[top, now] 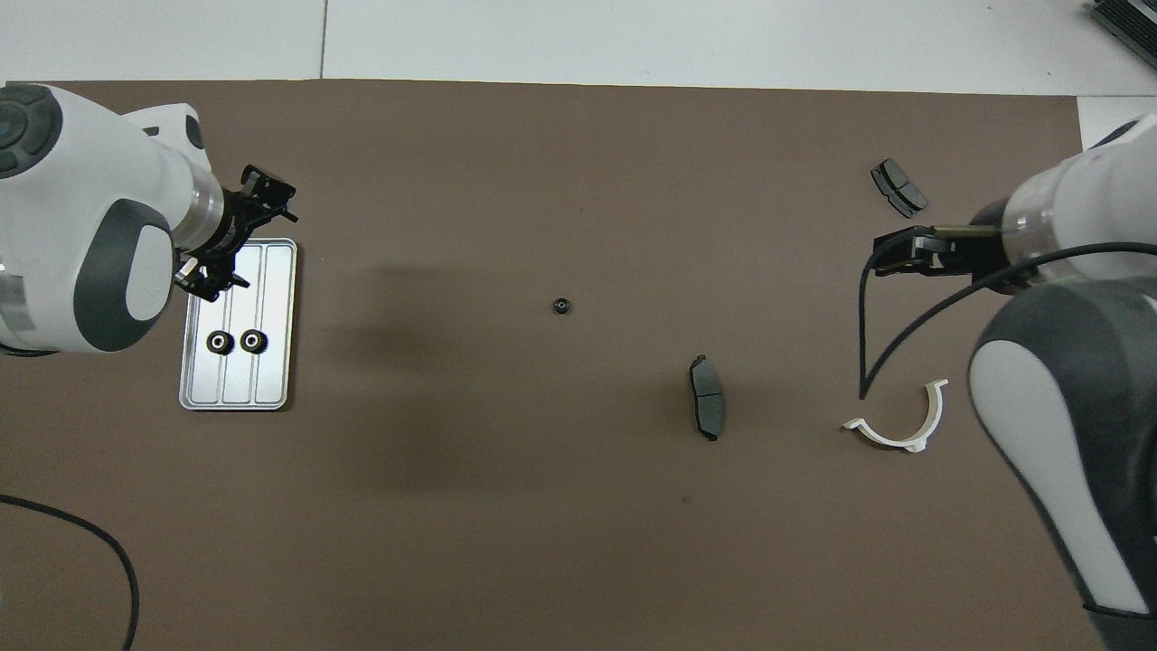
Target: Place bearing gear from tray to pile
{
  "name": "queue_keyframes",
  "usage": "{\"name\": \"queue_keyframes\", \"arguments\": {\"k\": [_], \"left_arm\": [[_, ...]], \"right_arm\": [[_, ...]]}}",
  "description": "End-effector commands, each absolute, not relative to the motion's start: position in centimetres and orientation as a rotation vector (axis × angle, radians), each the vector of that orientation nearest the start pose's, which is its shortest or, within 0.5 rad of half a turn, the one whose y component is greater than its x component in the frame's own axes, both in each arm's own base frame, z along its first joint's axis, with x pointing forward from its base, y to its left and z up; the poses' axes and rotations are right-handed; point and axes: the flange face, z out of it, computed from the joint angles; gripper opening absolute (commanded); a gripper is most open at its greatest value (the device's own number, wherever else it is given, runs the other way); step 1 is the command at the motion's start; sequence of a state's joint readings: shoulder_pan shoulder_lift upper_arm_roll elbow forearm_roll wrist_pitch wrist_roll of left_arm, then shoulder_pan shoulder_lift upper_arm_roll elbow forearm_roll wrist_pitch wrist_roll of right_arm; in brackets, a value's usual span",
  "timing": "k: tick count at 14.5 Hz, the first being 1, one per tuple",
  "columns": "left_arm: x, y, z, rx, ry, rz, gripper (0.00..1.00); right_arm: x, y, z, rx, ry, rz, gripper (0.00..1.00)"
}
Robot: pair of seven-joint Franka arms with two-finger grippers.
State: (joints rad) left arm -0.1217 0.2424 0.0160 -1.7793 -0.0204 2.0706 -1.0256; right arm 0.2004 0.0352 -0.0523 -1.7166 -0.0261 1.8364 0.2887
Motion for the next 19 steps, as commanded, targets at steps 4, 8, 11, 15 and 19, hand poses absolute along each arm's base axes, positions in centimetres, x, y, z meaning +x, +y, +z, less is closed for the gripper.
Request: {"name": "queue_keyframes", "arguments": {"k": [4, 8, 11, 15, 19], "left_arm": [[55.5, 0.2, 36.1, -2.780, -1.507, -0.038, 1.00], [54.4, -0.5, 33.4, -2.746, -1.592, -0.070, 0.90], [54.9, 0.1, 33.0, -2.755, -1.607, -0.120, 0.83], [54.9, -0.1, 31.4, -2.751, -1.604, -0.103, 0.83], [54.9, -0.2, 30.4, -2.750, -1.610, -0.111, 0.72]], "right_arm": [[61.3, 20.7, 48.0, -3.130, 0.300, -0.218, 1.00], [62.5, 28.5, 43.8, -3.113, 0.319, -0.325, 1.00], [61.6, 34.1, 38.0, -3.121, 0.265, -0.307, 1.00], [62.4, 39.0, 32.7, -3.121, 0.226, -0.342, 1.00], [60.5, 41.1, 32.3, -3.125, 0.158, -0.329, 0.87]]}}
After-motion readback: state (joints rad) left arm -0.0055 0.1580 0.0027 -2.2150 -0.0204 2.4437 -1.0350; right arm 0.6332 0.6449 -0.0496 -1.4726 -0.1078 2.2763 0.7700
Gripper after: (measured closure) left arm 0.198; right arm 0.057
